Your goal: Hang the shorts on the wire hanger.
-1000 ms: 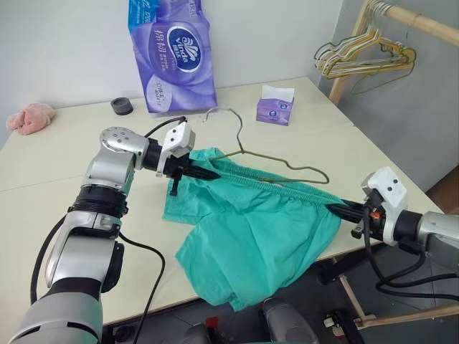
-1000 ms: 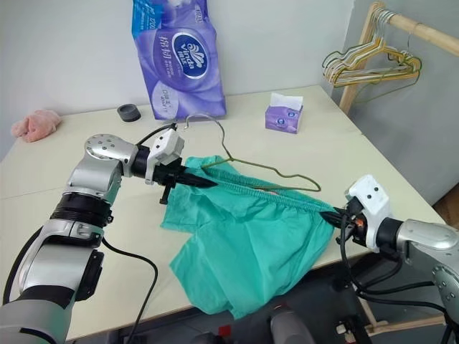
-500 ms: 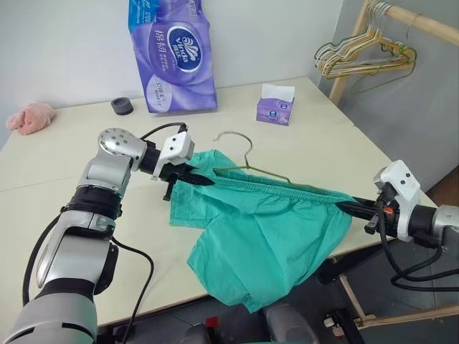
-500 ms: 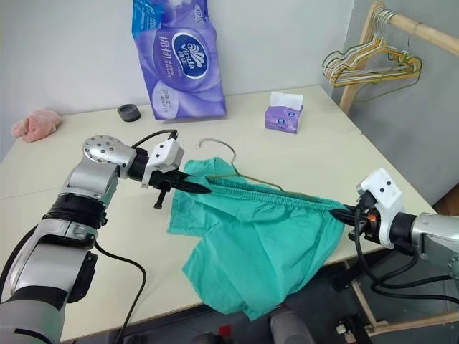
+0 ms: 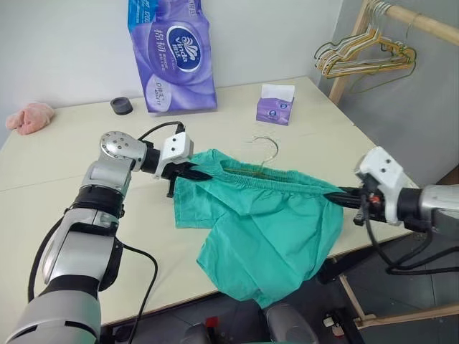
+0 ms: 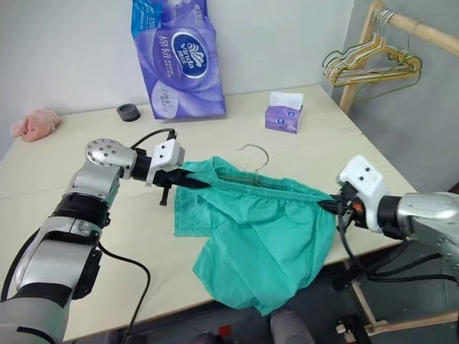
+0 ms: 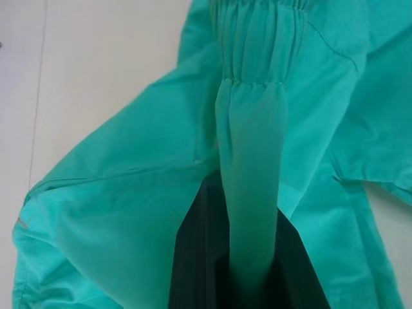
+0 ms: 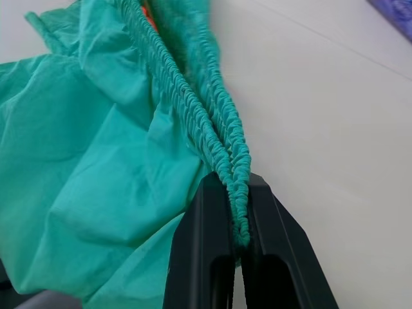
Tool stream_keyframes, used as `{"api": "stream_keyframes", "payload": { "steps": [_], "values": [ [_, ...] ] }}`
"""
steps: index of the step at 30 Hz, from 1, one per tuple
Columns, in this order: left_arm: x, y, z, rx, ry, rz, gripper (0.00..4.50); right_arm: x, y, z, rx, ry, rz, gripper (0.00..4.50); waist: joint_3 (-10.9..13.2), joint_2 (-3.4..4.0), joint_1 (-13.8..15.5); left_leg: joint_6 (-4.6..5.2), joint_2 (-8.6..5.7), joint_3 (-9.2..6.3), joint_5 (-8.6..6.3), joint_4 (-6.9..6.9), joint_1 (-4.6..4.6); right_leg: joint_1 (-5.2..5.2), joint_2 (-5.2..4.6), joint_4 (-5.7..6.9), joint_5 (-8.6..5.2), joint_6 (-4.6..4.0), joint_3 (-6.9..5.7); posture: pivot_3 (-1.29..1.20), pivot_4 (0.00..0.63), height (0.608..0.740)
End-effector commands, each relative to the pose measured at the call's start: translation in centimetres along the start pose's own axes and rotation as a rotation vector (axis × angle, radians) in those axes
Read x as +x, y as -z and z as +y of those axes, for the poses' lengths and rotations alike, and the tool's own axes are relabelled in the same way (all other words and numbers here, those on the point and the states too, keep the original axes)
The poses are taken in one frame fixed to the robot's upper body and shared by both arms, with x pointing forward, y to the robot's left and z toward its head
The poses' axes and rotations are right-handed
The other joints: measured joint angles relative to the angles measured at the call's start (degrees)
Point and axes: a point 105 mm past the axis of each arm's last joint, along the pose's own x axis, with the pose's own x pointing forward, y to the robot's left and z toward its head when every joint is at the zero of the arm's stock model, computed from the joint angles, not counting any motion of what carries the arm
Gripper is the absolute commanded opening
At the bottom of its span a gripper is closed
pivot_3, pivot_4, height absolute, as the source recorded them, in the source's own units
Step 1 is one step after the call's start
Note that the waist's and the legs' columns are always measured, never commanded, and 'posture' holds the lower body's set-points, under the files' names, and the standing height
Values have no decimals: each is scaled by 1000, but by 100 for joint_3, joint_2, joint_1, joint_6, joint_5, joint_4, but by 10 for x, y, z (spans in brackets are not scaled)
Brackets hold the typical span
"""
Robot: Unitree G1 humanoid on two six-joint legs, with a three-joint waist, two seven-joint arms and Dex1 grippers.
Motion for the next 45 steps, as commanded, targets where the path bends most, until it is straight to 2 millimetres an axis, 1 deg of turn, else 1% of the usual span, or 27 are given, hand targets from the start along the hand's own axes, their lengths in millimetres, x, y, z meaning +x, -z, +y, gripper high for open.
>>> {"api": "stream_keyframes", "payload": {
  "steps": [1, 4, 6, 11, 13, 15, 19, 21, 22, 25, 28, 30, 31, 32, 33, 35, 39, 45],
  "values": [
    [0, -17, 8, 19, -46, -82, 0, 22, -6, 7, -58, -30, -18, 19, 0, 1, -12, 0, 0, -1, 0, 0, -3, -3, 0, 1, 0, -1, -1, -295, 97, 740],
    [4, -18, 6, 15, -43, -98, 0, 37, -18, 3, -72, -13, -56, 19, 1, 1, -47, 0, 0, -4, 0, 4, -17, -14, 0, 4, 8, -14, -2, -292, 95, 740],
    [4, -17, 5, 13, -43, -99, 0, 43, -26, 2, -80, -12, -76, 19, 1, 1, -79, 0, 2, -8, 0, 5, -19, -15, -2, 5, 9, -15, -4, -292, 95, 740],
    [5, -14, 3, 9, -47, -98, 0, 48, -38, 8, -103, -48, -110, 19, 1, 1, -105, 0, 6, -20, 1, 5, -22, -15, -5, 5, 9, -16, -13, -283, 94, 740],
    [6, -13, 3, 7, -55, -99, 0, 47, -40, 10, -114, -49, -121, 591, 1, 1, -106, 0, 7, -20, 1, 5, -22, -15, -9, 5, 9, -15, -13, -283, 96, 740],
    [6, -13, 3, 7, -59, -100, 0, 45, -43, 13, -120, -62, -134, 1029, 1, 1, -106, 0, 8, -20, 1, 6, -22, -15, -11, 6, 9, -15, -13, -284, 97, 740],
    [8, -12, 2, 4, -67, -107, 0, 39, -51, 26, -149, -112, -163, 2366, 1, 1, -105, 0, 7, -21, 1, 6, -23, -15, -11, 6, 9, -15, -14, -288, 99, 740],
    [10, -12, 2, 2, -68, -110, 0, 34, -58, 28, -169, -113, -193, 3020, 1, 1, -106, 0, 7, -21, 1, 7, -23, -15, -12, 6, 9, -15, -14, -289, 100, 740],
    [10, -13, 2, 0, -71, -115, 0, 27, -61, 28, -178, -108, -202, 3325, 1, 1, -106, 0, 8, -22, 1, 7, -23, -15, -12, 7, 9, -15, -14, -288, 100, 740],
    [11, -13, 2, -5, -79, -124, 0, 12, -62, 25, -174, -97, -210, 3325, 1, 2, -104, 0, 7, -23, 1, 7, -24, -15, -16, 7, 9, -15, -15, -287, 101, 740],
    [11, -13, 2, -11, -87, -131, 0, -2, -36, 7, -108, -15, -123, 3325, 0, 1, -64, 0, 7, -27, 1, 8, -27, -14, -19, 5, 8, -14, -21, -286, 102, 740],
    [11, -13, 1, -12, -88, -133, 0, -5, -26, 3, -92, 10, -88, 3325, 1, 1, -60, 0, 6, -24, 1, 8, -28, -14, -20, 4, 8, -13, -19, -288, 103, 740],
    [11, -13, 1, -13, -89, -134, 0, -6, -17, 0, -70, 20, -59, 3325, 1, 1, -60, 0, 5, -20, 1, 10, -28, -14, -22, 6, 8, -13, -16, -288, 103, 740],
    [11, -13, 1, -15, -90, -136, 0, -8, -2, 1, -42, 19, -17, 3325, 1, 1, -56, 0, 4, -18, 1, 10, -26, -14, -22, 8, 8, -13, -15, -284, 103, 740],
    [11, -13, 1, -16, -91, -138, 0, -9, 8, 4, -16, 6, 8, 3325, 0, 0, -49, 0, 2, -19, 1, 10, -27, -13, -21, 7, 7, -13, -16, -285, 102, 740],
    [11, -14, 1, -17, -92, -142, 0, -7, 12, 12, 27, -29, -2, 3325, 1, 1, -35, 0, -1, -18, 1, 9, -28, -12, -18, 4, 7, -12, -18, -288, 102, 740],
    [11, -15, 2, -19, -92, -145, 0, 4, 9, 22, 69, -60, -43, 3325, 0, 1, -87, 0, -2, -11, 1, 9, -20, -11, -13, 10, 7, -12, -8, -284, 102, 740],
    [11, -16, 2, -21, -93, -148, 0, 25, 14, 18, 90, -35, -13, 3325, 1, 1, -90, 0, -1, -15, 1, 8, -21, -11, -8, 7, 8, -13, -11, -284, 101, 740]
  ]
}}
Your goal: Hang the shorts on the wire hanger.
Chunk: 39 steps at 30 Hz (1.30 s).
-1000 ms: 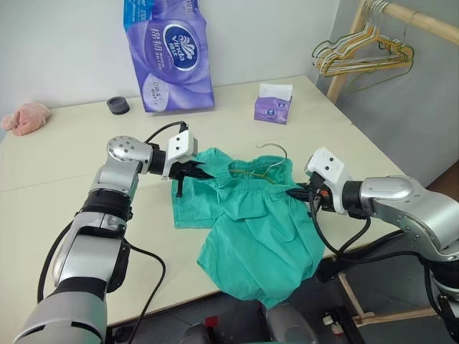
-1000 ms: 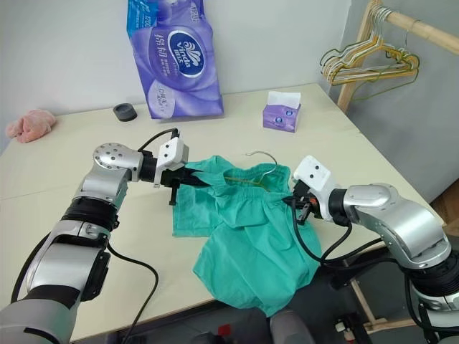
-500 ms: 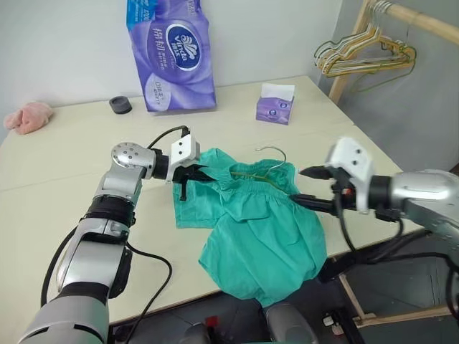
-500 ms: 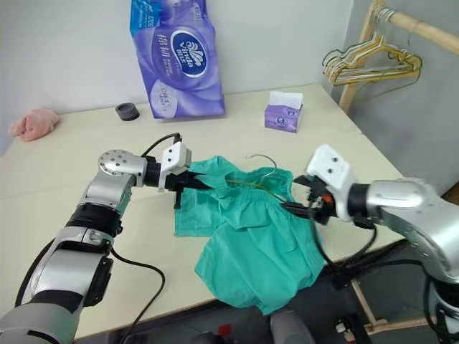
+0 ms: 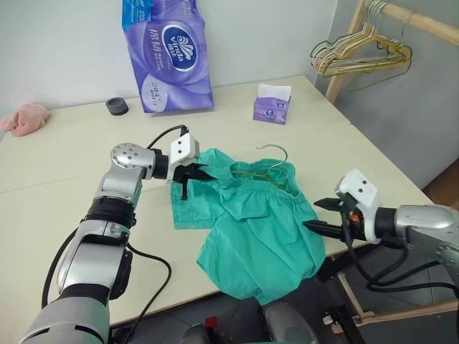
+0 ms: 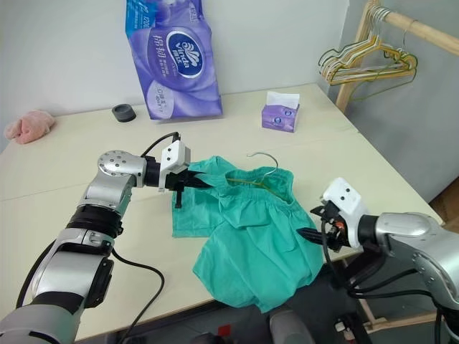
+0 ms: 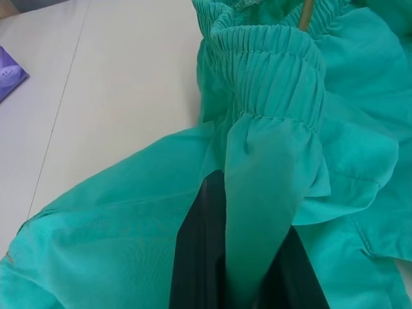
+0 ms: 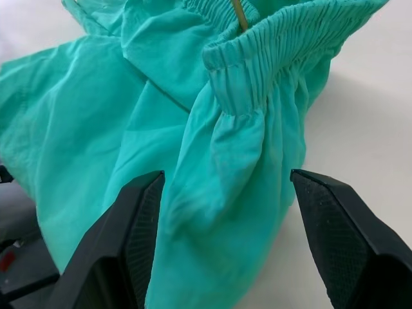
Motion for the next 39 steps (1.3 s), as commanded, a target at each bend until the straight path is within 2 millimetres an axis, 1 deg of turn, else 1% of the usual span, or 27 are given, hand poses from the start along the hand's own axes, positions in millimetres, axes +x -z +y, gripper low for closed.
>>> {"api": "stream_keyframes", "payload": {
  "steps": [1, 3, 6, 8, 13, 18, 21, 23, 27, 28, 31, 32, 33, 38, 39],
  "values": [
    [-5, -14, 6, 35, -26, -39, 0, 7, -2, -6, -17, 31, 8, 3325, 0, 0, 0, 0, 0, -1, 0, 0, 0, 0, 0, 0, 0, 0, 0, -284, 101, 740],
    [-5, -13, 6, 35, -27, -39, 0, 12, -1, -14, -12, 56, 16, 3325, 0, 0, 1, 0, 0, -1, 0, 0, 0, 0, 0, 0, 0, 0, -1, -282, 100, 740],
    [-5, -14, 6, 35, -28, -39, 0, 16, -1, -21, -21, 78, 23, 3922, 0, 0, 1, 0, 1, -1, 0, 1, -1, 0, -3, 0, 0, 0, 0, -279, 100, 740],
    [-5, -14, 6, 34, -30, -40, 0, 21, -4, -20, -16, 67, 18, 4488, 0, 0, 0, 0, 1, -2, 0, 1, 0, 0, -3, 0, 0, 0, -1, -279, 100, 740],
    [-6, -14, 6, 30, -36, -45, 0, 35, -4, -17, -8, 8, 33, 4488, 0, 0, -6, 0, 2, -6, 0, 1, 0, 0, -2, 1, 0, 0, -4, -271, 99, 740],
    [-5, -15, 6, 26, -40, -56, 0, 53, -1, -19, 7, -24, 49, 4488, 0, 0, -19, 0, 4, -6, 0, 2, 0, 0, -5, 2, 0, -1, -4, -269, 99, 740],
    [-4, -16, 6, 22, -42, -64, 0, 61, -3, -21, 13, -36, 49, 3919, 0, 0, -22, 0, 4, -8, 0, 2, 0, 0, -7, 2, 1, -1, -5, -269, 97, 740],
    [-4, -16, 6, 19, -43, -69, 0, 65, -4, -23, 18, -43, 47, 3263, 0, 0, -25, 0, 5, -10, 0, 3, -1, 0, -9, 3, 1, -1, -7, -266, 96, 740],
    [-4, -17, 5, 18, -47, -74, 0, 70, -6, -23, 19, -69, 44, 1746, 0, 1, -23, 0, 7, -14, 1, 3, -2, 0, -14, 4, 1, -1, -10, -263, 93, 740],
    [-4, -17, 5, 17, -48, -75, 0, 70, -6, -22, 18, -72, 44, 1484, 0, 0, -24, -1, 8, -15, 1, 3, -2, 0, -17, 4, 1, -1, -10, -260, 92, 740],
    [-7, -17, 7, 18, -68, -81, 0, 69, -6, -21, 8, -82, 42, 459, 0, 0, -25, -1, 8, -15, 1, 3, -2, 0, -20, 5, 1, -1, -10, -258, 89, 740],
    [-8, -17, 8, 19, -76, -85, 0, 69, -6, -21, 5, -85, 41, 198, 0, 0, -26, -1, 8, -16, 1, 4, -2, 0, -20, 5, 1, -1, -11, -258, 89, 740],
    [-9, -17, 9, 18, -84, -87, 0, 69, -7, -21, 3, -83, 37, 13, -1, 1, -28, -1, 8, -17, 1, 4, -2, 0, -20, 5, 1, -1, -12, -258, 87, 740],
    [-10, -17, 12, -9, -100, -91, 0, 68, -13, -20, -3, -78, 8, 13, -1, 1, -26, -1, 7, -19, 1, 5, -3, 0, -23, 5, 1, -1, -13, -259, 86, 740],
    [-10, -16, 13, -14, -105, -89, 185, 68, -15, -19, -5, -78, 1, 1, -1, 1, -26, -2, 7, -19, 1, 6, -4, 0, -24, 5, 1, -1, -14, -259, 86, 740]
  ]
}}
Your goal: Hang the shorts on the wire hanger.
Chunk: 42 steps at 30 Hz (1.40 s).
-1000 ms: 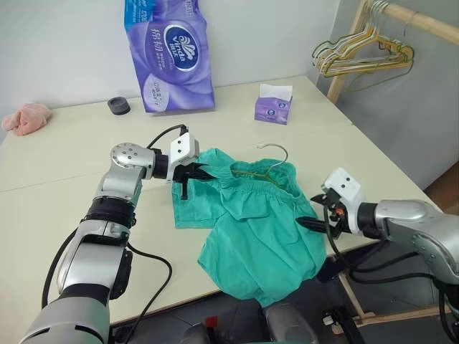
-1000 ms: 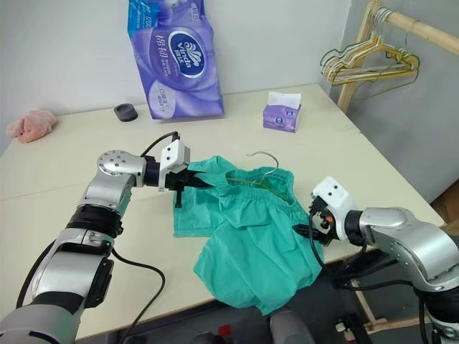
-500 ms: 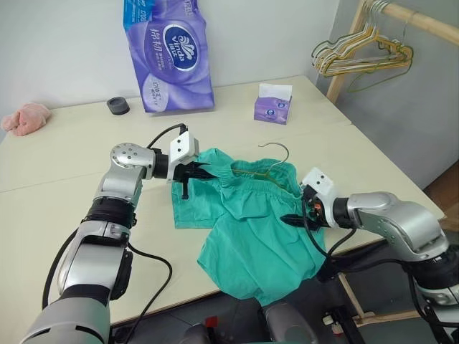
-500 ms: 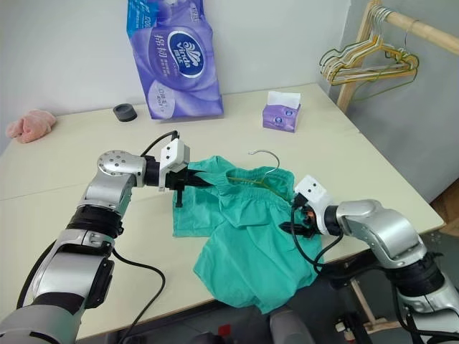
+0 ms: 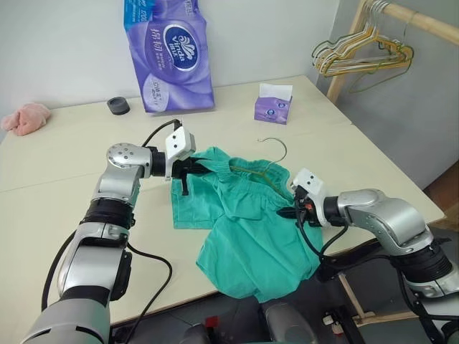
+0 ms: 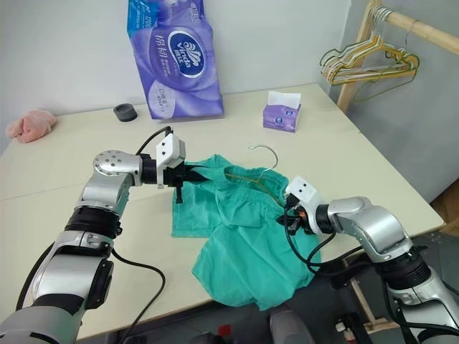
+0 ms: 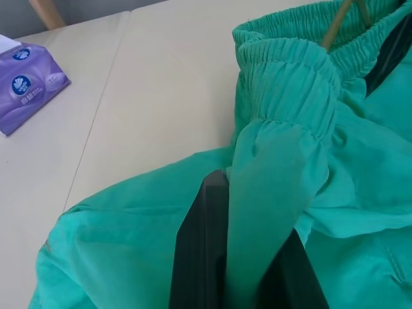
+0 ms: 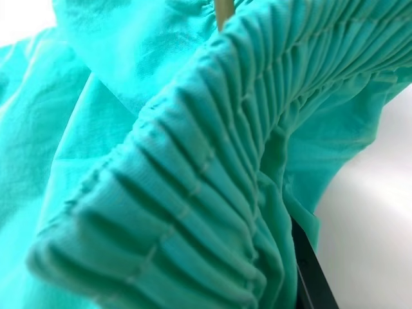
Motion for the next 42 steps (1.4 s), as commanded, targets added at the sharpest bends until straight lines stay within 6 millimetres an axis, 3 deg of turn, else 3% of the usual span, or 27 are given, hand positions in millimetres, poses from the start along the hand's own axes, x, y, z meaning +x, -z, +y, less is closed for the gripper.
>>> {"api": "stream_keyframes", "payload": {
  "steps": [1, 6, 11, 15, 21, 29, 33, 40, 42],
  "values": [
    [-4, -10, 4, 10, -7, -34, 391, -10, -19, -8, -39, 62, -74, 0, 0, 0, -2, 0, 0, 0, 0, 0, 0, 0, 0, 0, 0, 0, 0, -259, 86, 740],
    [-7, 0, 3, 22, -19, 2, 1815, -16, -25, -8, -44, 74, -94, 0, 0, 0, -2, 0, 0, -2, 0, 1, -1, 0, -1, 0, 0, 0, -1, -259, 86, 740],
    [-22, 12, 20, 49, -143, 45, 3267, -27, -21, -13, -54, 97, -79, 0, -2, 1, -3, 0, -1, -4, 0, 4, -2, 0, -3, 1, 0, 0, -3, -262, 78, 740],
    [-44, 26, 41, 77, -306, 122, 3267, -45, -16, -15, -90, 118, -48, 0, -2, 1, -3, 0, -5, -4, 0, 5, -4, -2, -7, 1, 0, 0, -3, -260, 78, 740],
    [-43, 24, 56, 109, -434, 90, 3267, -70, -9, -17, -126, 158, -7, 0, -2, 0, 54, 0, -14, -7, 0, 11, -14, -2, -19, 0, -2, 4, -11, -269, 79, 740],
    [-2, -14, 51, 101, -388, -131, 3267, -115, -14, -42, -49, 347, -62, 0, -2, -1, 96, 1, -34, -9, -1, 56, -42, -2, -43, 3, 0, 22, -17, -289, 83, 740],
    [25, -47, 47, 88, -375, -259, 3267, -139, 1, -48, 37, 446, -61, 0, -3, -1, 119, 1, -33, -13, -1, 56, -45, -1, -42, 2, 0, 23, -21, -320, 89, 740],
    [65, -105, 0, 49, -96, -377, 3267, -184, 34, -51, 315, 599, -97, 0, -5, 5, 12, 1, -76, -3, -1, 59, -46, 2, -66, 5, -5, 49, 0, -364, 100, 740],
    [69, -112, -3, 45, -91, -377, 3267, -189, 39, -51, 380, 630, -114, 0, -7, 9, -26, 1, -83, -7, -1, 58, -45, 3, -65, 4, -6, 50, -2, -384, 106, 740]
  ]
}}
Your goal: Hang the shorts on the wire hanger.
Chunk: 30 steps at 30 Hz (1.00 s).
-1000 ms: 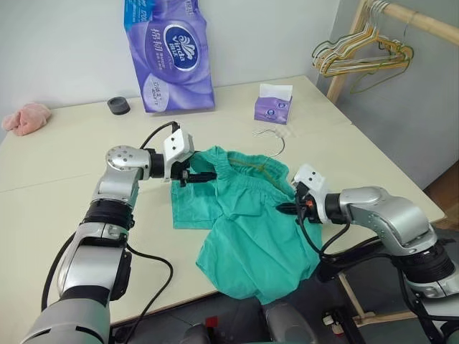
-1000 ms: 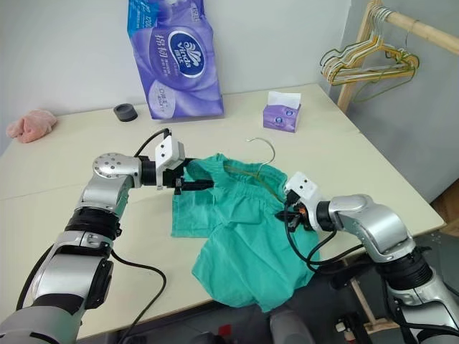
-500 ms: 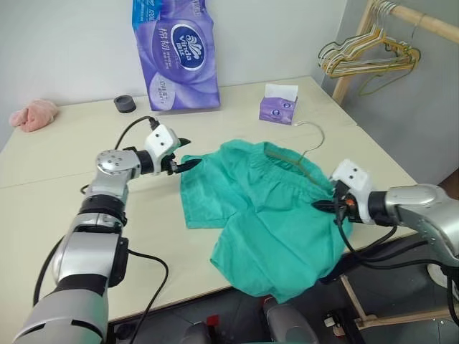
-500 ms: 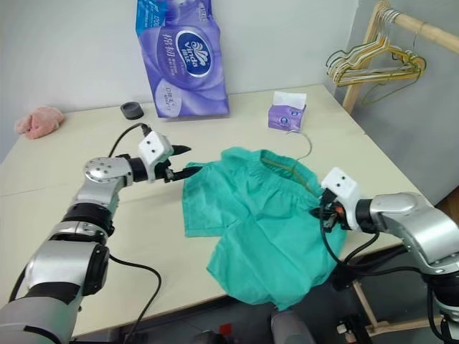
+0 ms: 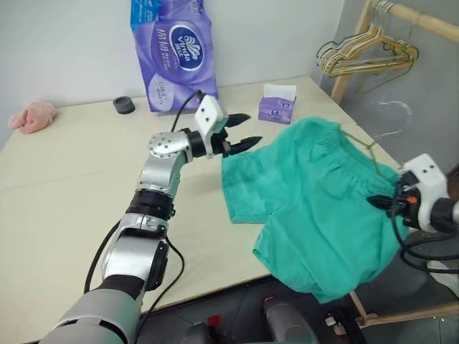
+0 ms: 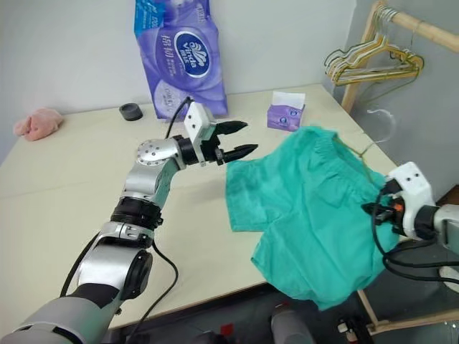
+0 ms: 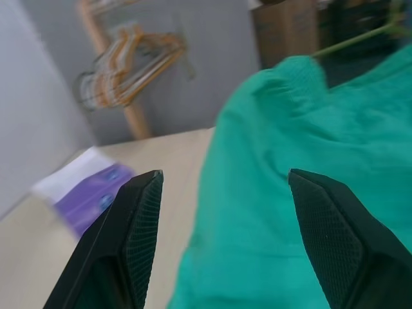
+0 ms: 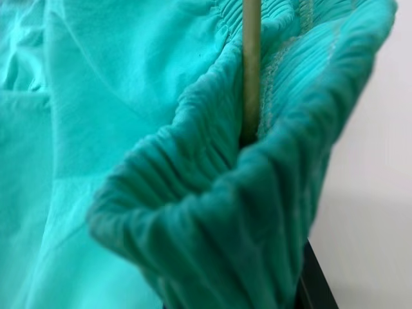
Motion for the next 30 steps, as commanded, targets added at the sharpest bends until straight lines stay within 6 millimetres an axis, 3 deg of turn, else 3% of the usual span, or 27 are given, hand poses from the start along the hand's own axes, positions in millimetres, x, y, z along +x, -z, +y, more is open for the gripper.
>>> {"api": "stream_keyframes", "payload": {
  "steps": [1, 5, 8, 10, 15, 25, 30],
  "values": [
    [9, -20, -8, 9, 32, -33, 3267, -15, -6, -6, 74, 62, -50, 0, -4, 9, -37, 0, -6, 1, 0, 0, 1, 1, 1, 0, 0, 0, 1, -390, 106, 740],
    [23, -24, -23, 7, 51, -19, 3267, -22, 0, -15, 178, 139, -59, 0, -4, 21, -174, 1, -12, 2, -1, -6, 3, 1, 6, -2, -2, 3, 2, -404, 120, 740],
    [40, -32, -55, 44, 121, -23, 3267, -32, 11, -25, 268, 231, -92, 0, 4, 36, -175, 2, -14, 1, -2, -7, 0, 2, 0, -4, -7, 10, 5, -411, 131, 740],
    [44, -35, -65, 62, 134, -25, 3267, -36, 15, -29, 297, 272, -114, 0, 8, 40, -173, 3, -14, 1, -2, -6, -6, 2, -6, -6, -10, 15, 4, -417, 137, 740],
    [63, -59, -97, -6, 279, -127, 3267, -65, 4, -46, 295, 444, -209, 0, 49, 87, -221, 3, -24, 37, -2, -6, 0, 6, -11, -9, -12, 22, 25, -473, 166, 740],
    [78, -79, -111, 19, 333, -173, 3267, -95, -12, -63, 308, 660, -287, 0, 220, 84, -683, 51, -24, 73, -30, -18, 7, 29, 6, -20, -47, 49, 35, -547, 200, 740],
    [86, -92, -113, 47, 327, -211, 3267, -100, -35, -70, 357, 718, -362, 0, 291, 80, -905, 62, -29, 92, -36, -17, 10, 36, 0, -33, -50, 52, 50, -549, 207, 740]
  ]
}}
